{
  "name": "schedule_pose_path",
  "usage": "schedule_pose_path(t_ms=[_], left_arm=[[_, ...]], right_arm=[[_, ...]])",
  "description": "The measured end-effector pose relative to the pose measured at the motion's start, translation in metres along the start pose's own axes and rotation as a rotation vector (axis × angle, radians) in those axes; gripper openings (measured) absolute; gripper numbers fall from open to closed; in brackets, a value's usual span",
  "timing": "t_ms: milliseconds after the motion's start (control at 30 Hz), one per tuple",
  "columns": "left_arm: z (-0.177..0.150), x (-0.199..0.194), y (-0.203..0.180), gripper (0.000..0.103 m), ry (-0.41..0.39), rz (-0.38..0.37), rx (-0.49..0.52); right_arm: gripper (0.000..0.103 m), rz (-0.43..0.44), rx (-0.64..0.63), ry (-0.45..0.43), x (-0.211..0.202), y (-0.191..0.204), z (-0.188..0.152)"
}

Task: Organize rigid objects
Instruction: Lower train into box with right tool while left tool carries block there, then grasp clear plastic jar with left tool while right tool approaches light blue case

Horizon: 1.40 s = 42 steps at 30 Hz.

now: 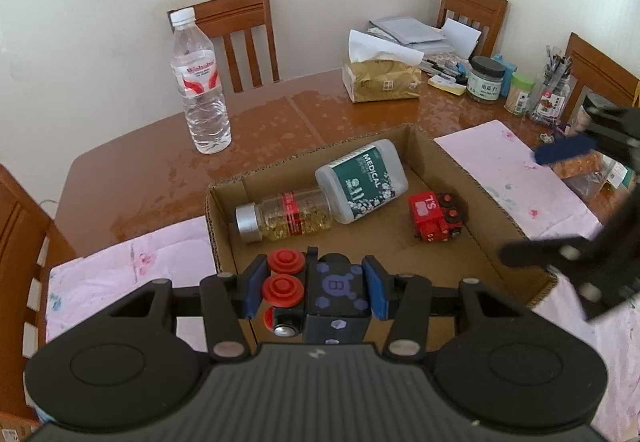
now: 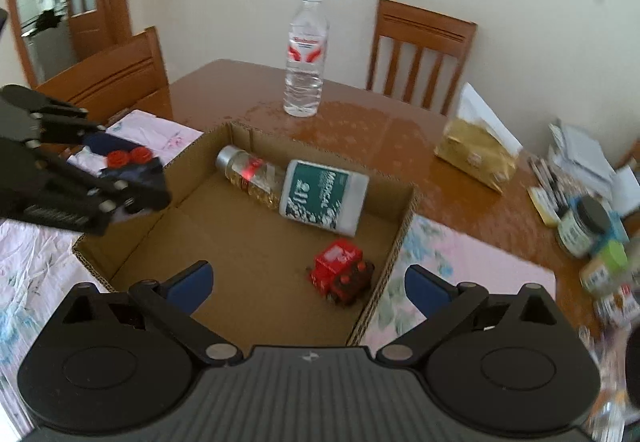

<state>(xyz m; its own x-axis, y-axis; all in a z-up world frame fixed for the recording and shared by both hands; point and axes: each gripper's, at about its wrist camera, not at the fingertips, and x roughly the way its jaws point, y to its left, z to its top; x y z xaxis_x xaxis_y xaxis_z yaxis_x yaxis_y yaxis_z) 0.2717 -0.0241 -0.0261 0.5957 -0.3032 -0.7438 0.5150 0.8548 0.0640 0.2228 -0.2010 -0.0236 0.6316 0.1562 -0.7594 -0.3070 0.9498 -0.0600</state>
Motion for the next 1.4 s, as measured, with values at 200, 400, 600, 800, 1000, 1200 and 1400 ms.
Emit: schedule_pose_path(t_ms=[200, 400, 600, 800, 1000, 1200, 1400], left_arm=[[0.015, 0.018, 0.014, 0.049, -0.019, -0.024, 0.031], [0.027, 0.030, 0.024, 0.078, -0.067, -0.013, 0.040], [0.017, 0.026, 0.030, 0.102, -0.078, 0.012, 0.022], [-0.009, 0.008, 0.033, 0.102, -0.074, 0.022, 0.011], [-0.036, -0.015, 0.032, 0.102, -0.080, 0.042, -0.012], [-0.063, -0.032, 0.030, 0.102, -0.071, 0.041, -0.065], [-0.087, -0.043, 0.021, 0.102, -0.056, 0.043, -0.107]], right_arm=[[0.103, -0.066, 0.076, 0.004, -0.017, 0.010, -0.007], [0.103, -0.132, 0.147, 0.003, -0.030, 0.014, -0.015], [0.103, -0.186, 0.201, 0.027, -0.034, 0.020, -0.025], [0.103, -0.231, 0.256, 0.057, -0.032, 0.024, -0.038], [0.103, -0.264, 0.304, 0.084, -0.029, 0.028, -0.052], [0.103, -0.274, 0.360, 0.119, -0.026, 0.032, -0.071], [0.103, -0.256, 0.372, 0.182, -0.014, 0.039, -0.093]])
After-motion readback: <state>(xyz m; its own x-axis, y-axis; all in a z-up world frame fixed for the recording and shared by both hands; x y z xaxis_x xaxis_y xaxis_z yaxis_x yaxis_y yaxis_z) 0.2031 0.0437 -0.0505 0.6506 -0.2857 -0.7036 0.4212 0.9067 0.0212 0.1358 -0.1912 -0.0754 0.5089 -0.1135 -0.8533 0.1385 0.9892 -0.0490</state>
